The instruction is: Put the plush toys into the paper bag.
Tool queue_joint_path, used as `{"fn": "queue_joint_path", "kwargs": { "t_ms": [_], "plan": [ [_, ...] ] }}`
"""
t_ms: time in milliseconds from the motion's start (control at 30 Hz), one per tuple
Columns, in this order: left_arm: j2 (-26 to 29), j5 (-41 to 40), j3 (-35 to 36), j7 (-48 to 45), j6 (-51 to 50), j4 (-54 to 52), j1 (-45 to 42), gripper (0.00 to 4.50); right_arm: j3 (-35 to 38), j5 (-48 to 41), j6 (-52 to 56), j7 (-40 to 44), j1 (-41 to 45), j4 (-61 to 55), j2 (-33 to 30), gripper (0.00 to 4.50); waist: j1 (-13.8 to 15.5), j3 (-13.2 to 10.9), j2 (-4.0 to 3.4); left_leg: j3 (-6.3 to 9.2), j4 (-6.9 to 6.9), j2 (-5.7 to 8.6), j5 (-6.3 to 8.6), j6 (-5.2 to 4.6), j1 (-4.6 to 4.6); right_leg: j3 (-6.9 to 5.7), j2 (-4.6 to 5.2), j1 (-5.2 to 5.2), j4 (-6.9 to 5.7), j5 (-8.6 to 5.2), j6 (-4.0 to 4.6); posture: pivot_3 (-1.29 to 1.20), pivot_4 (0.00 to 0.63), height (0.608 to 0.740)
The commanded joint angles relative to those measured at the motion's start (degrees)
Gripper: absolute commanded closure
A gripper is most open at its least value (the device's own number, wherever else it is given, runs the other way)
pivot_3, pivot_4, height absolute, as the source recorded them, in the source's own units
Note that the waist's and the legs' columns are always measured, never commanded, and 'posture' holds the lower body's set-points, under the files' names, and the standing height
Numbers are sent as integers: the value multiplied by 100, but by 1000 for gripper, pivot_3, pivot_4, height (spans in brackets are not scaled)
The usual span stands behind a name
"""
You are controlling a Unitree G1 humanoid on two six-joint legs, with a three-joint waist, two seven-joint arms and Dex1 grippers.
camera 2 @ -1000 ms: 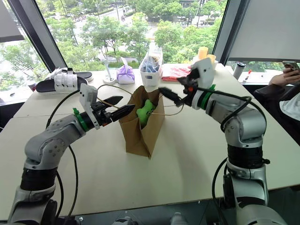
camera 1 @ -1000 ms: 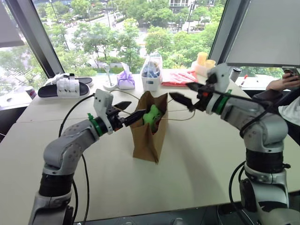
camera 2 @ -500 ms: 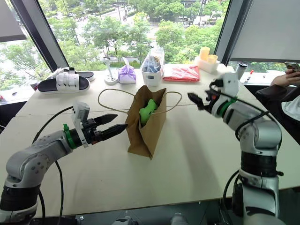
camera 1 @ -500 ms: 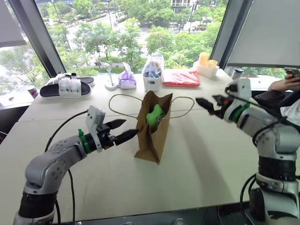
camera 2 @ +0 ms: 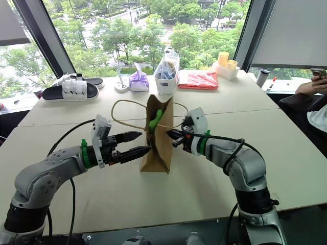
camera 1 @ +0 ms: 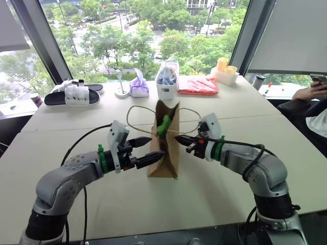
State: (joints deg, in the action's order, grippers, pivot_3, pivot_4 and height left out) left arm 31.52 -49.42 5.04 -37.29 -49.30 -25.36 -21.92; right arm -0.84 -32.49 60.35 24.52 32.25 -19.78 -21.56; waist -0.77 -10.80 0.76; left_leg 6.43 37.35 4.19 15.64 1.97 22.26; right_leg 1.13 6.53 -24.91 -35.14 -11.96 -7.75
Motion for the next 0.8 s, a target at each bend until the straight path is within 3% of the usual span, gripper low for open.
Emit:
{"fn": "queue_joint_path", "kwargs": {
  "t_ms": [33, 167, 400, 567, 733, 800],
  "plan": [
    [146, -389, 209, -101, -220, -60, -151, 0, -46, 28, -149, -2, 100, -69, 69, 4436, -4, 0, 0, 0, 0, 0, 0, 0, 0, -1, -1, 0, -1, 0, 0, 0, 150, 740],
    [269, -702, 204, -43, -426, -436, 68, 0, -111, 59, -172, 1, 96, -49, 67, 4436, -12, 0, 0, 2, -1, -1, 0, 0, 0, 0, -1, -2, 0, 0, 0, 0, 150, 740],
    [106, 51, -327, 608, -228, -629, 234, 0, -168, 111, -200, -10, 187, 43, 139, 4436, 5, 0, 0, 2, 0, 0, 0, 0, 0, 0, -1, 0, -1, 0, 0, 0, 150, 740],
    [-235, 719, -660, 1273, -65, -697, 349, 0, -167, 122, -199, -20, 237, 62, 174, 4436, 1, 0, 0, 2, -1, 0, 0, 0, -1, 1, -1, 0, 0, 0, 0, 0, 150, 740],
    [-702, 883, -782, 1613, 12, -879, 485, 0, -151, 98, -141, -35, 136, -60, 176, 4436, 4, 0, 0, 3, -1, 0, 0, 1, -1, 1, 0, -1, 0, 0, 0, 0, 150, 740],
    [-895, 917, -780, 1771, 3, -875, 493, 523, -150, 81, -111, -54, 97, -111, 185, 4479, 6, 0, 0, 2, -1, 0, 0, 1, -1, 1, 0, -1, 0, 0, 0, 0, 150, 740]
  ]
}}
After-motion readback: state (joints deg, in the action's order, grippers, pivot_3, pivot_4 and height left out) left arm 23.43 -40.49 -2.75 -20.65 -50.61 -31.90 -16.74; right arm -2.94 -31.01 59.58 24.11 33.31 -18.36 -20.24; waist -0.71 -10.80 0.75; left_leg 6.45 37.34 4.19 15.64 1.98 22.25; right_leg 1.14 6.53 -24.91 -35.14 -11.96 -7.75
